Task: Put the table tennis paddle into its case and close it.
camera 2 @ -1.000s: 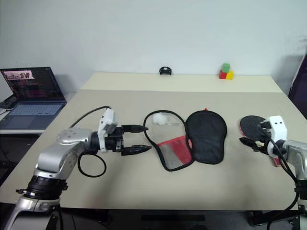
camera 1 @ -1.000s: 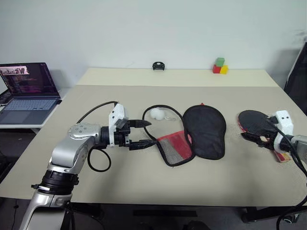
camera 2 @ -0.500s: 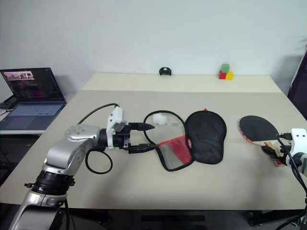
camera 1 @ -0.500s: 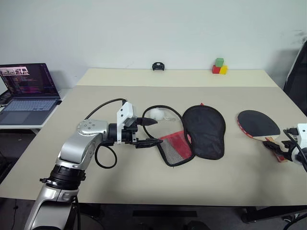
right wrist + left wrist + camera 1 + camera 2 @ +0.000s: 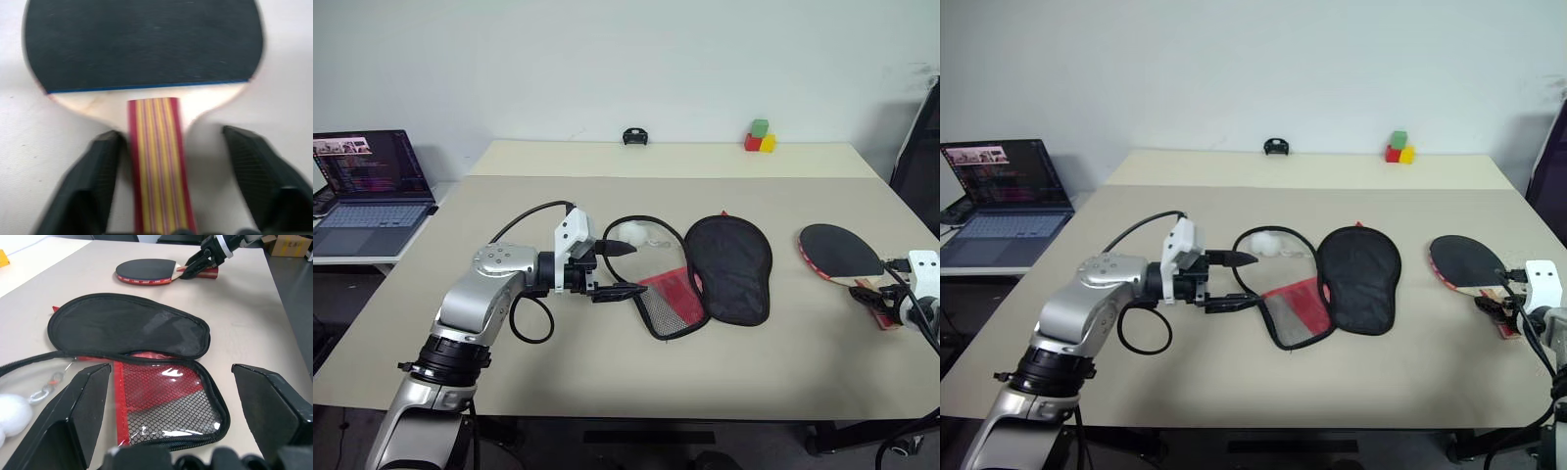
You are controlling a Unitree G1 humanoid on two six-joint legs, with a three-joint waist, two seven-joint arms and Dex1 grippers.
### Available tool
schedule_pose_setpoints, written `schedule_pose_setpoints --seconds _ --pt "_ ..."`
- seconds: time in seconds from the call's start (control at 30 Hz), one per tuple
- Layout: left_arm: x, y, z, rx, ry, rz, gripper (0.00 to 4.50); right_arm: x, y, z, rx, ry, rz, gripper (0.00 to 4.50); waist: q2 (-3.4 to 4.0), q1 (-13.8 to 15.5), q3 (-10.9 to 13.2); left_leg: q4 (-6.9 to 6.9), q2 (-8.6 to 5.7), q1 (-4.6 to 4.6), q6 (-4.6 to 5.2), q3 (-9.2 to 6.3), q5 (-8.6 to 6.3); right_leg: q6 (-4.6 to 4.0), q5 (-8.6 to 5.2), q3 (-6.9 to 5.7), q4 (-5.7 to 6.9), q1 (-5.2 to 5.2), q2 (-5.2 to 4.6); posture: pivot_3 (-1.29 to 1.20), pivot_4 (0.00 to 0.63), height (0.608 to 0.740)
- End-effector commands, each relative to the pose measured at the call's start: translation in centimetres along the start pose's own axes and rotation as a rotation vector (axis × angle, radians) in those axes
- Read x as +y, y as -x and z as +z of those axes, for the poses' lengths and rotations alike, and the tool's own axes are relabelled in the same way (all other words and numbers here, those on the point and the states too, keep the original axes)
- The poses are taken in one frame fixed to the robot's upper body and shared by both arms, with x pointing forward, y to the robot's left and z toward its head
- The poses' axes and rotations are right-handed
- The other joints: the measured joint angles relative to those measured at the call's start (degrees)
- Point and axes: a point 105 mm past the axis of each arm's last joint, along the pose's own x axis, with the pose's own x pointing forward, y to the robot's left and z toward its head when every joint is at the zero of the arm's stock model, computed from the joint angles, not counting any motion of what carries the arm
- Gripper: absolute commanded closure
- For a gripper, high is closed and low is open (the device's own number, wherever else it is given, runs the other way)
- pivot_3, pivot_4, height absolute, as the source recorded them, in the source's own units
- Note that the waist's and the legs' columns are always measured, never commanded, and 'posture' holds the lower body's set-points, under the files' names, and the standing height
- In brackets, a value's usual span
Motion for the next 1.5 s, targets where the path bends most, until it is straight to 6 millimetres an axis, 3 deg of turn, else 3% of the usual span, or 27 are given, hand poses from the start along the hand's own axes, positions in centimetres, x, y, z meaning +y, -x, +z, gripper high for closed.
schedule_pose_setpoints --seconds 0.03,0.13,0.33,0.5,0.7,0.93,1.13,1.33,1.5 --pt "0.6 1.2 0.4 0.001 -0.039 0.041 0.17 -0.5 0.3 -0.9 0.049 0.076 -0.019 2.58 -0.04 0.04 -0.02 0.01 0.00 0.01 0.00 -0.01 0.00 0.01 0.00 0.00 0.00 0.02 0.00 0.00 0.150 0.740" --pt "1.0 2.2 0.0 0.018 -0.035 0.075 0.17 -0.4 0.4 -1.1 0.052 0.088 -0.014 3.39 -0.05 0.13 -0.03 0.05 0.00 0.01 0.00 -0.03 0.00 0.03 0.02 -0.01 -0.01 0.05 0.00 0.00 0.150 0.740" --pt "1.4 3.2 -0.4 0.034 -0.031 0.113 0.17 0.2 1.0 1.1 -0.029 0.054 -0.014 3.39 -0.05 0.24 -0.03 0.03 -0.01 -0.03 0.00 -0.08 0.00 0.03 0.01 -0.05 -0.01 0.02 0.00 0.00 0.150 0.740" --pt "1.8 4.2 -0.8 0.049 -0.021 0.154 0.17 2.6 2.5 5.5 -0.151 0.053 0.029 3.39 0.12 0.00 0.06 -0.02 0.00 -0.10 0.00 -0.04 0.00 0.02 0.01 -0.01 0.00 -0.11 0.00 0.00 0.150 0.740" --pt "1.7 4.4 -1.0 0.047 -0.011 0.163 0.17 6.0 4.0 7.9 -0.232 0.011 0.084 3.39 0.16 0.19 0.09 -0.04 0.00 -0.15 0.01 -0.08 -0.01 0.02 0.01 -0.04 -0.02 -0.15 0.00 0.00 0.150 0.740" --pt "1.7 4.3 -1.0 0.047 -0.011 0.166 0.17 13.7 4.3 7.3 -0.211 -0.026 0.216 3.39 0.16 0.22 0.09 -0.07 0.00 -0.17 0.01 -0.10 -0.01 0.02 0.01 -0.04 -0.02 -0.18 0.00 0.00 0.150 0.740" --pt "1.7 4.2 -1.0 0.045 -0.011 0.165 0.17 18.7 3.8 6.2 -0.189 -0.121 0.247 3.39 0.17 0.22 0.09 -0.08 -0.01 -0.28 0.01 -0.10 -0.01 0.02 0.01 -0.01 0.02 -0.35 0.00 0.00 0.150 0.740" --pt "1.6 4.2 -1.0 0.044 -0.012 0.164 0.17 22.2 3.6 6.1 -0.179 -0.175 0.260 3.39 0.18 0.19 0.09 -0.10 -0.02 -0.36 0.00 -0.08 0.00 0.02 0.01 0.02 0.05 -0.48 0.00 0.00 0.150 0.740" --pt "1.5 4.0 -1.1 0.042 -0.011 0.163 0.17 23.0 3.0 5.7 -0.163 -0.194 0.233 3.39 0.19 0.10 0.09 -0.11 -0.02 -0.35 -0.01 -0.08 0.00 0.02 0.01 0.02 0.06 -0.51 0.01 0.00 0.150 0.740"
